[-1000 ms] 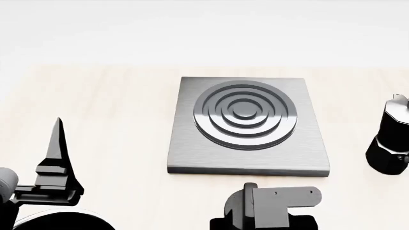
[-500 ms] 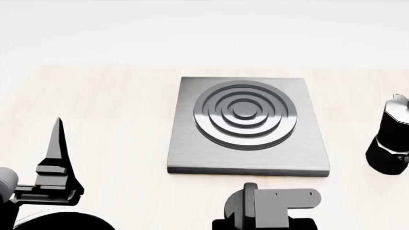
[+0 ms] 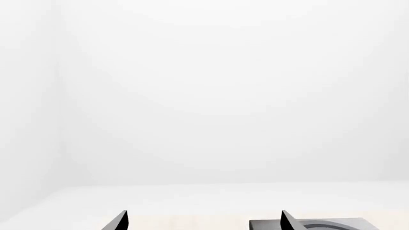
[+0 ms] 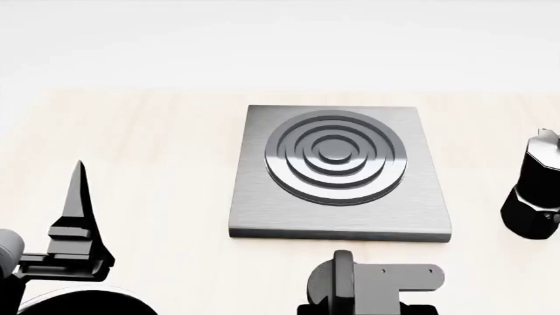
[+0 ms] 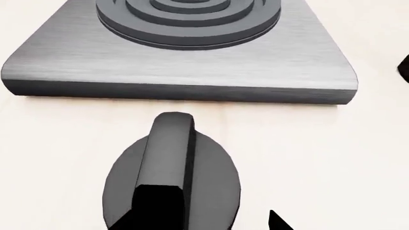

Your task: Turn on the stove.

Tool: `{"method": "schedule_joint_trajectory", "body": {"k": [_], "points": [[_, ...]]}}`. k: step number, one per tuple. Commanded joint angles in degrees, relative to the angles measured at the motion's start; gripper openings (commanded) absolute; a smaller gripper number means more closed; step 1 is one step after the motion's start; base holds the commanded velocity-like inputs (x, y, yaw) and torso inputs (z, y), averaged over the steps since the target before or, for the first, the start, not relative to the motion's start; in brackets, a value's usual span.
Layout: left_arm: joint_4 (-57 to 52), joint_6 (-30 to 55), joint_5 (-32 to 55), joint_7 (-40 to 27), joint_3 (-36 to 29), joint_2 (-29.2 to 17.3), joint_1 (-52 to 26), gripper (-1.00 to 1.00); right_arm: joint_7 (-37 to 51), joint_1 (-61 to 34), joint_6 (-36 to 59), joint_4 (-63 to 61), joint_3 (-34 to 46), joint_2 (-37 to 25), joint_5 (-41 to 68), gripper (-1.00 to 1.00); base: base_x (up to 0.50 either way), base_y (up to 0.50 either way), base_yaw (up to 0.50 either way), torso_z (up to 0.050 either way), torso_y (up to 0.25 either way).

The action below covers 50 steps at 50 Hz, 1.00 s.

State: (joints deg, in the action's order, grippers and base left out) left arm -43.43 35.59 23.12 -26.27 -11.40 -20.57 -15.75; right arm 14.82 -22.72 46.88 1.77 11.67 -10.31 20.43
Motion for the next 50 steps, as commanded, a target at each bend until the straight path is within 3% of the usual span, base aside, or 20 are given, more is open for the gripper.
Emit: {"method": "schedule_joint_trajectory", "body": {"k": [1,50], "points": [[0.0,-0.1,0.1,-0.2,-0.2,-0.2,-0.1,1.0,1.8,0.7,-0.2,-0.1,-0.6,-0.6,-0.5,1.0,0.0,0.0,0.0,0.0,0.0],[0.2,-0.7,0.7,-1.0,-0.7,-0.8,-0.1,1.0,12.6,4.9,2.1,-11.2,-8.0,-3.2,-0.9,1.0,0.0,0.0,0.0,0.0,0.0]]}}
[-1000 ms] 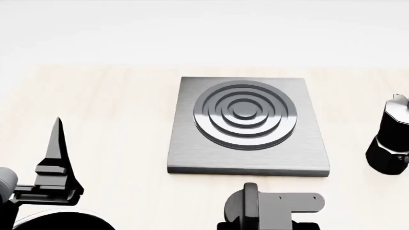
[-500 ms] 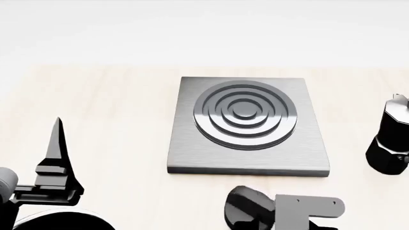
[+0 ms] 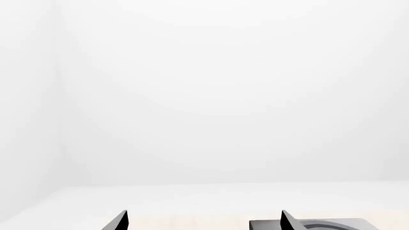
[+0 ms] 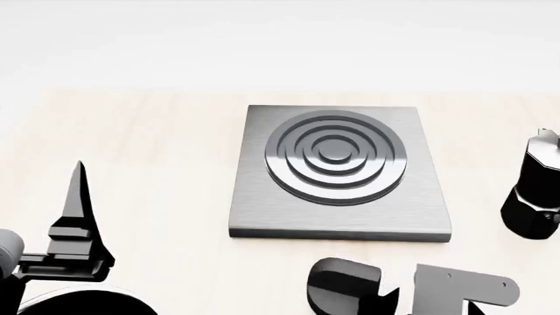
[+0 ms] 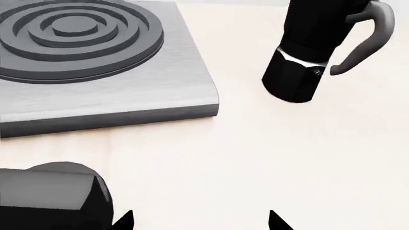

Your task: Turn on the stove.

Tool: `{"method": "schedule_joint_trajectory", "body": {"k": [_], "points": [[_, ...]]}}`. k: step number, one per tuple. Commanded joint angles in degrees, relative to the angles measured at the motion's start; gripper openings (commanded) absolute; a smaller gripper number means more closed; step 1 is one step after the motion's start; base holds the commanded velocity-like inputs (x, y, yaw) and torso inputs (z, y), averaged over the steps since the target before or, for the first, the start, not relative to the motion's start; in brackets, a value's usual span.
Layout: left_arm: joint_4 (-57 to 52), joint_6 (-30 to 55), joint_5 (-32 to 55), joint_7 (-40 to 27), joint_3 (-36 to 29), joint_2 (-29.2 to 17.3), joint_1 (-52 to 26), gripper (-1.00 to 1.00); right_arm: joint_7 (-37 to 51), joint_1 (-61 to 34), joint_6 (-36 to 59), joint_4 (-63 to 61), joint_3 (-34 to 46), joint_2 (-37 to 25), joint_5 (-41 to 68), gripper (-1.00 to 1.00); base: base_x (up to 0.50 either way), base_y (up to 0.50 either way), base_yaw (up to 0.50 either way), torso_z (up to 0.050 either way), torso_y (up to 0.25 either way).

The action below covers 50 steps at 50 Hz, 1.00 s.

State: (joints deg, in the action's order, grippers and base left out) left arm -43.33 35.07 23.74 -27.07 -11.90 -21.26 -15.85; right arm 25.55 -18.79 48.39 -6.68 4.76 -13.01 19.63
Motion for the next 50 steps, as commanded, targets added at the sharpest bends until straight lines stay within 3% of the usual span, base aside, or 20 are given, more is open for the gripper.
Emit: {"method": "schedule_joint_trajectory", "body": {"k": [1,50], "points": [[0.0,-0.1,0.1,-0.2,-0.2,-0.2,0.0,1.0,2.1,1.0,0.7,-3.1,-1.0,-0.6,-0.2,1.0,0.0,0.0,0.0,0.0,0.0],[0.3,-0.5,0.6,-0.9,-0.7,-0.7,-0.3,1.0,6.7,1.7,6.5,-19.5,2.1,-3.3,-0.8,1.0,0.0,0.0,0.0,0.0,0.0]]}}
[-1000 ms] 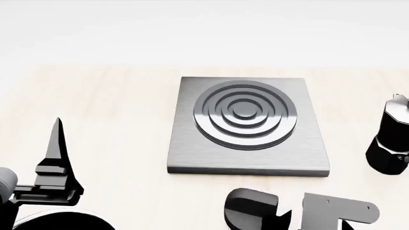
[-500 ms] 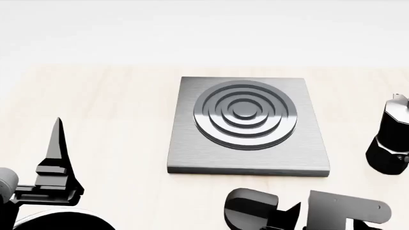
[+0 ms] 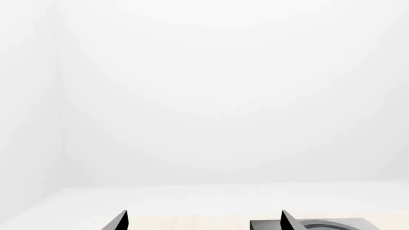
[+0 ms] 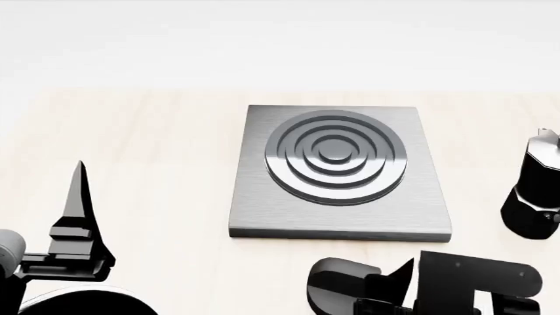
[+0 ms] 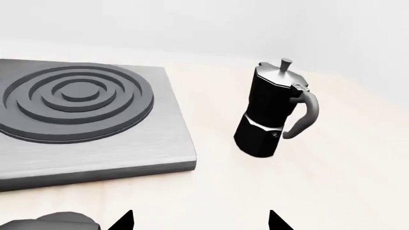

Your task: Turn on the stove.

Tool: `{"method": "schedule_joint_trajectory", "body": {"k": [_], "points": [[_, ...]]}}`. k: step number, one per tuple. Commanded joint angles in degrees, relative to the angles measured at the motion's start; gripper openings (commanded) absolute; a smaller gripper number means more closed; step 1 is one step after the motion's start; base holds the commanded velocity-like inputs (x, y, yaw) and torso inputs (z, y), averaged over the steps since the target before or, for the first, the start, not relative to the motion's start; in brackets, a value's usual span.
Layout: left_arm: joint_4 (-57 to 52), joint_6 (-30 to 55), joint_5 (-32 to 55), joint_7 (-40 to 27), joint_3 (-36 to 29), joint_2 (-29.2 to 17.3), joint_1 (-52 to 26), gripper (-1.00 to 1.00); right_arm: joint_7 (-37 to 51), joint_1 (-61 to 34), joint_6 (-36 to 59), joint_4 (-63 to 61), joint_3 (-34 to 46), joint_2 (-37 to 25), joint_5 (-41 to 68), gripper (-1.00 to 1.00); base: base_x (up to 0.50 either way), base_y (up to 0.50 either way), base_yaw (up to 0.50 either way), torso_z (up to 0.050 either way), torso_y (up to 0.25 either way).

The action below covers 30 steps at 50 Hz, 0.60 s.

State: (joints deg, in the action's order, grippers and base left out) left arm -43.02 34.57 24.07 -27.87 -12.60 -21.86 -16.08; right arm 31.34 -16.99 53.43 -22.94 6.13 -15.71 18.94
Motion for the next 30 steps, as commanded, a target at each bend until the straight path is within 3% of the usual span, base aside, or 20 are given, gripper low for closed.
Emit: {"method": "schedule_joint_trajectory", "body": {"k": [1,30], "points": [[0.0,0.0,0.3,-0.2,0.1,-0.2,-0.1,1.0,0.9,-0.1,1.4,-3.2,0.9,-0.7,-0.1,1.0,0.0,0.0,0.0,0.0,0.0],[0.0,-0.3,0.5,-0.7,-0.4,-0.4,-0.1,1.0,2.9,-1.2,2.6,-9.1,5.2,-3.4,-2.9,1.0,0.0,0.0,0.0,0.0,0.0]]}}
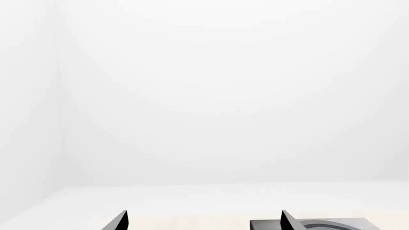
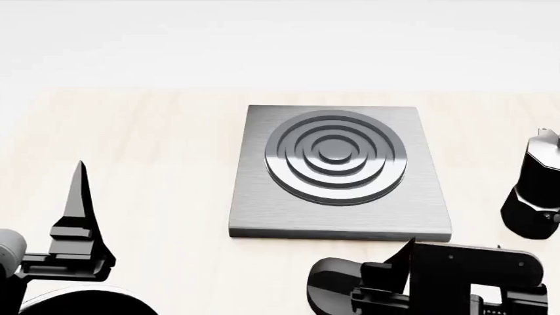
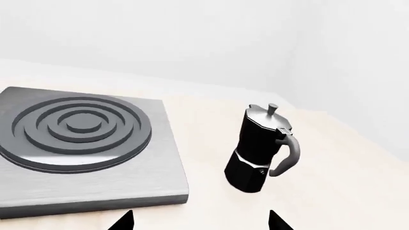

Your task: Turn on the stove.

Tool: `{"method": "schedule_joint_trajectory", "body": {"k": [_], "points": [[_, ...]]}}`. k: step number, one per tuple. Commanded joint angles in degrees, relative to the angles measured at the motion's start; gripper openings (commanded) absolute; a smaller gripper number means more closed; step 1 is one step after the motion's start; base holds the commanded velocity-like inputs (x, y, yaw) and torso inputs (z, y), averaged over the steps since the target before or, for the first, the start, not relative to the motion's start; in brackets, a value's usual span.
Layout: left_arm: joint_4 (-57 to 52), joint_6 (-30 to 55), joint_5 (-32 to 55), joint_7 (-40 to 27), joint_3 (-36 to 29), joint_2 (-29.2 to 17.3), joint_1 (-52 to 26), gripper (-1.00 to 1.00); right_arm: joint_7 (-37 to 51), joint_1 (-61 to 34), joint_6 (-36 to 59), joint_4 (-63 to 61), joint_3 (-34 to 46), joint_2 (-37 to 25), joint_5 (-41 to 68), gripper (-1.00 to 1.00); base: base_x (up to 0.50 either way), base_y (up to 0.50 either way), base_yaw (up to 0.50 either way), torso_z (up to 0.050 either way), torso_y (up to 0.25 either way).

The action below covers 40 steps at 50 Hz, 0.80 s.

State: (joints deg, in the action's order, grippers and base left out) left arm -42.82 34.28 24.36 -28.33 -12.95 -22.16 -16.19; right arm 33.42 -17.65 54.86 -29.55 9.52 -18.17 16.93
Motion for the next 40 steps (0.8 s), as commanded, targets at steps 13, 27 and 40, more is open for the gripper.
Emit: {"method": "schedule_joint_trajectory", "body": {"k": [13,27,40], "points": [[0.3,-0.7,0.0,-0.2,-0.3,-0.3,-0.1,1.0,1.2,-1.3,1.8,-3.8,4.4,-1.9,-2.1,1.0,0.0,0.0,0.0,0.0,0.0],[-0.2,-0.2,0.5,-0.5,-0.2,-0.6,-0.2,1.0,1.8,-1.9,3.1,-6.7,5.4,-2.3,-2.2,1.0,0.0,0.0,0.0,0.0,0.0],[0.0,-0.4,0.6,-0.6,-0.5,-0.7,-0.3,1.0,2.4,-2.6,4.5,-9.3,6.3,-2.7,-2.5,1.0,0.0,0.0,0.0,0.0,0.0]]}}
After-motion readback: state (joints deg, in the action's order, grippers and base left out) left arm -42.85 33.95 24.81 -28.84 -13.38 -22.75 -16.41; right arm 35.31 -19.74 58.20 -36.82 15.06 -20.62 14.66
